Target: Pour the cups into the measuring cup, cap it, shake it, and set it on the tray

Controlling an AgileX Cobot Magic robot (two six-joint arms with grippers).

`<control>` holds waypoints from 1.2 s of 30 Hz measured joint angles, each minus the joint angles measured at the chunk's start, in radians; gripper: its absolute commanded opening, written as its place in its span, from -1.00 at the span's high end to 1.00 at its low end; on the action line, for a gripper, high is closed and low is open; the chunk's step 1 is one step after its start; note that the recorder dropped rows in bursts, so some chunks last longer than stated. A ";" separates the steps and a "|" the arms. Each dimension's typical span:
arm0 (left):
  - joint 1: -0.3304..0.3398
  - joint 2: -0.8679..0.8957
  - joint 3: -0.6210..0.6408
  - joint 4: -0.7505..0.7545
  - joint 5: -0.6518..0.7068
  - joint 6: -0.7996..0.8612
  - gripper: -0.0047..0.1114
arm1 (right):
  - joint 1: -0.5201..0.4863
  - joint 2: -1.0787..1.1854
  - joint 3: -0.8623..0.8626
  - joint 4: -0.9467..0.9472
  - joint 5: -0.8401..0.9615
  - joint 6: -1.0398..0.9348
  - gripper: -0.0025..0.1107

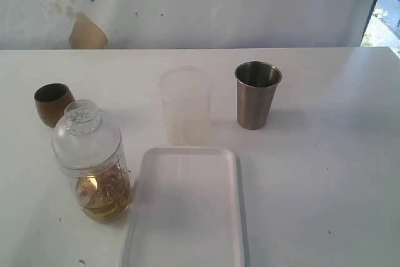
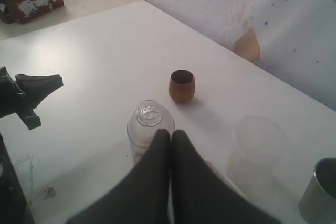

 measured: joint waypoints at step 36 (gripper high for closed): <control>0.000 0.000 0.000 0.000 0.000 0.000 0.92 | -0.345 -0.551 0.538 -0.144 -0.567 -0.214 0.96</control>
